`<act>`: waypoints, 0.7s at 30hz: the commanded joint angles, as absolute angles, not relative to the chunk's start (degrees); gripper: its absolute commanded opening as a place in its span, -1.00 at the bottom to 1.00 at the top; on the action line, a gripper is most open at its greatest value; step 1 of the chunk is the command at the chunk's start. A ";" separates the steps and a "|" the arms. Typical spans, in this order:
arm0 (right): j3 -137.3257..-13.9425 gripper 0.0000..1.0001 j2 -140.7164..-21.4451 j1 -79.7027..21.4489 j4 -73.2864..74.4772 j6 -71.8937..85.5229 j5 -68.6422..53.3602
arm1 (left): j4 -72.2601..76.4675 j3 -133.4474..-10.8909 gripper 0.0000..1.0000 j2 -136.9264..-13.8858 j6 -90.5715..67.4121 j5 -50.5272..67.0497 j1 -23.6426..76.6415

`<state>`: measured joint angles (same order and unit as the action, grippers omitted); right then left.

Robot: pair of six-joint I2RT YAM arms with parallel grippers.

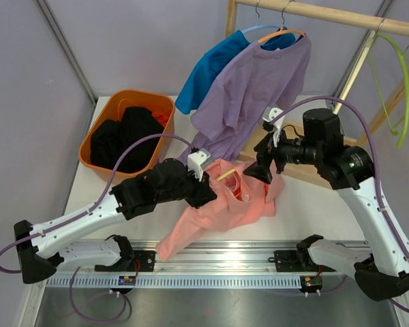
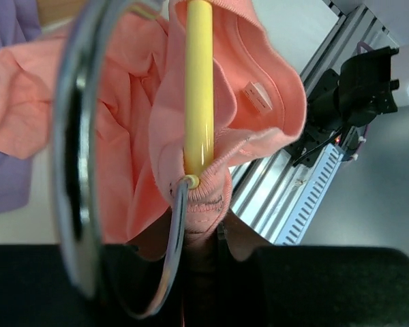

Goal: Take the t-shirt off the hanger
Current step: Remove the tshirt from the hanger

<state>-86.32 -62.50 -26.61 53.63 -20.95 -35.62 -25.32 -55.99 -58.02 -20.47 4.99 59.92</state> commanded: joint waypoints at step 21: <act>-81.21 0.27 -68.11 -30.06 53.09 -14.77 -28.56 | -20.39 -64.42 -1.00 -60.82 -33.84 5.27 59.59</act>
